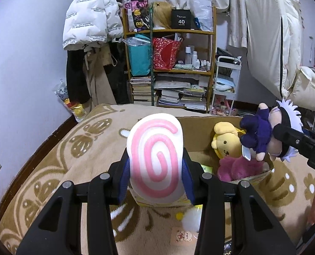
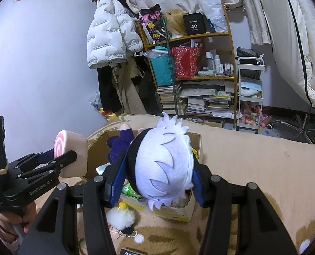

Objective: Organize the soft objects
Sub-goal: 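Lower the cushion and doll into the box and open both grippers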

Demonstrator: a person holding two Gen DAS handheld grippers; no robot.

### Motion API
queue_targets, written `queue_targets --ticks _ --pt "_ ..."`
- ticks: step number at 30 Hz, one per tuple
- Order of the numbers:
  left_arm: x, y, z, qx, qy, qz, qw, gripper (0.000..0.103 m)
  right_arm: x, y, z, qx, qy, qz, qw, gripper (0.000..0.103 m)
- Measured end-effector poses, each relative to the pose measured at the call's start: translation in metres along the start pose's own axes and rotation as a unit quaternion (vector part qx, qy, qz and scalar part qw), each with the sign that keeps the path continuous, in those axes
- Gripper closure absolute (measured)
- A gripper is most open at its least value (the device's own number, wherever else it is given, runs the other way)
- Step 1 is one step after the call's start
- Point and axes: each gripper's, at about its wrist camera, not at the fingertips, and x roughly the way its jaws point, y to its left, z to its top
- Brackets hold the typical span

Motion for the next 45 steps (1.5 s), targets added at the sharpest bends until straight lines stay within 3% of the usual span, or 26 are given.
queue_targets --ticks 17,32,45 --pt "0.015 -0.017 0.003 0.032 0.014 -0.004 0.9994 0.061 0.024 -0.001 0.007 -0.005 0.012 0.003 1.0 0.046" --pt "0.036 -0.017 0.0 0.02 0.048 -0.013 0.9986 0.06 0.04 -0.009 0.003 -0.005 0.025 0.006 1.0 0.045" --pt "0.041 -0.012 -0.002 0.009 0.058 -0.006 0.9983 0.047 0.045 -0.01 -0.002 -0.008 0.034 0.012 0.999 0.042"
